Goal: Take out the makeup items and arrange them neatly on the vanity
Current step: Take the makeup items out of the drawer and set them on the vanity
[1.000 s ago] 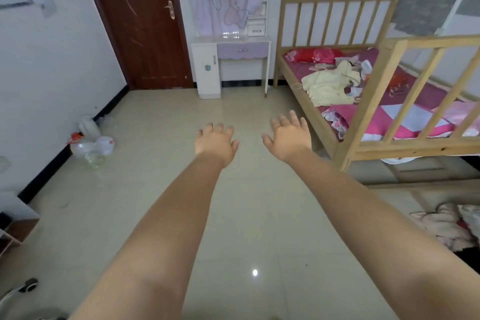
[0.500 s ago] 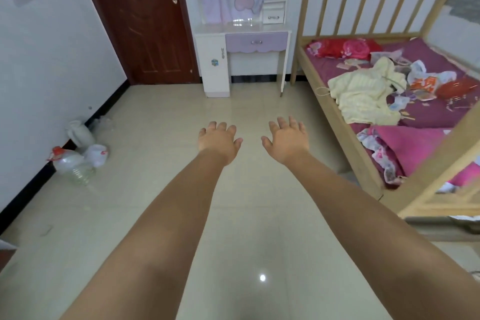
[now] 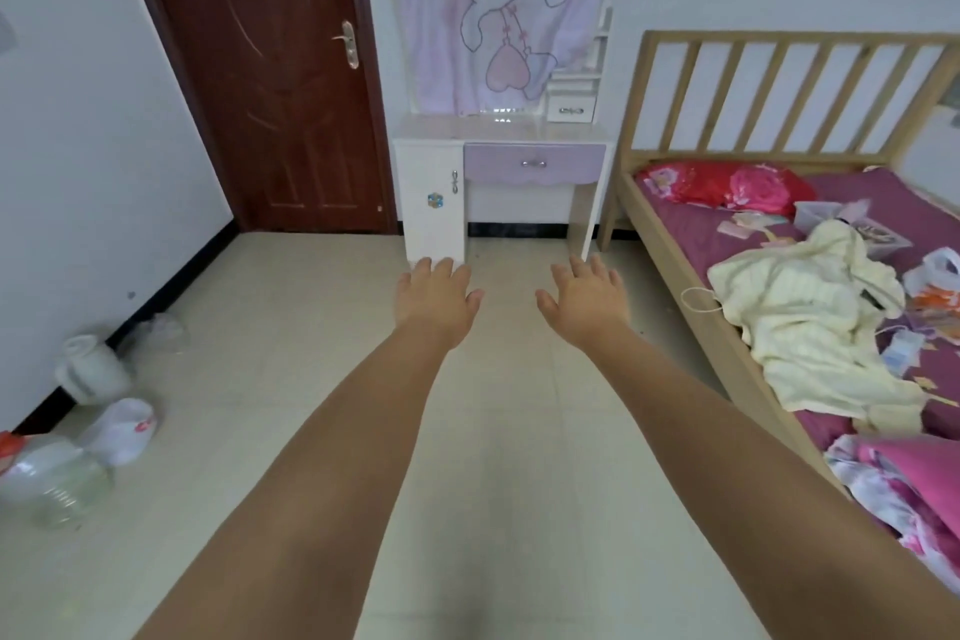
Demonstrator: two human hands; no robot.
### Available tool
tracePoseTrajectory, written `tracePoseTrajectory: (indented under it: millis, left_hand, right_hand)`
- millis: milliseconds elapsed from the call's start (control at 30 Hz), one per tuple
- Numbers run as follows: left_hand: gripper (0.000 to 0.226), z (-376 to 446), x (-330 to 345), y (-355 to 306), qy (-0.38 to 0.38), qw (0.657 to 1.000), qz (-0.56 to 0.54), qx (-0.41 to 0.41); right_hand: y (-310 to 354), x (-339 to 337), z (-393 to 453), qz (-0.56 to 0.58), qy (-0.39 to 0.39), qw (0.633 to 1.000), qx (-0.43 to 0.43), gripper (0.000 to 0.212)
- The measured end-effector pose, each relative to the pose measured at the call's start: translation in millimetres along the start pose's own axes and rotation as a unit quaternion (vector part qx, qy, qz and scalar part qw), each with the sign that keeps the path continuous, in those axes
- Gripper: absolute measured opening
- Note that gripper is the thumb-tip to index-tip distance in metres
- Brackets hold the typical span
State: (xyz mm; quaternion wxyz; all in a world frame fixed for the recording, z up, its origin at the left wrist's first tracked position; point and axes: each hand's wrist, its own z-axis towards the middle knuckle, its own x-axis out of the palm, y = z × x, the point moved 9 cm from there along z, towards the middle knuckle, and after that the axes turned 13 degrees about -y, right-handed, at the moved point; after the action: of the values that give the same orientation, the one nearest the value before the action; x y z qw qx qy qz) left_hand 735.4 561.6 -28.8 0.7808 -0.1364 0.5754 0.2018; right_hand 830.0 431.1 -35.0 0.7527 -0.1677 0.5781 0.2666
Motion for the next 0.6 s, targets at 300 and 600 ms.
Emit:
tracePoseTrajectory:
  millis: [300, 600]
  left_hand:
    - [0.046, 255, 102, 11, -0.007, 1.0, -0.009, 0.024]
    - [0.044, 522, 189, 24, 0.0, 1.0, -0.008, 0.023]
  right_hand:
    - [-46, 84, 249, 0.001, -0.013, 0.999, 0.034, 0.054]
    - [-87, 167, 516, -0.007, -0.013, 1.0, 0.019, 0.05]
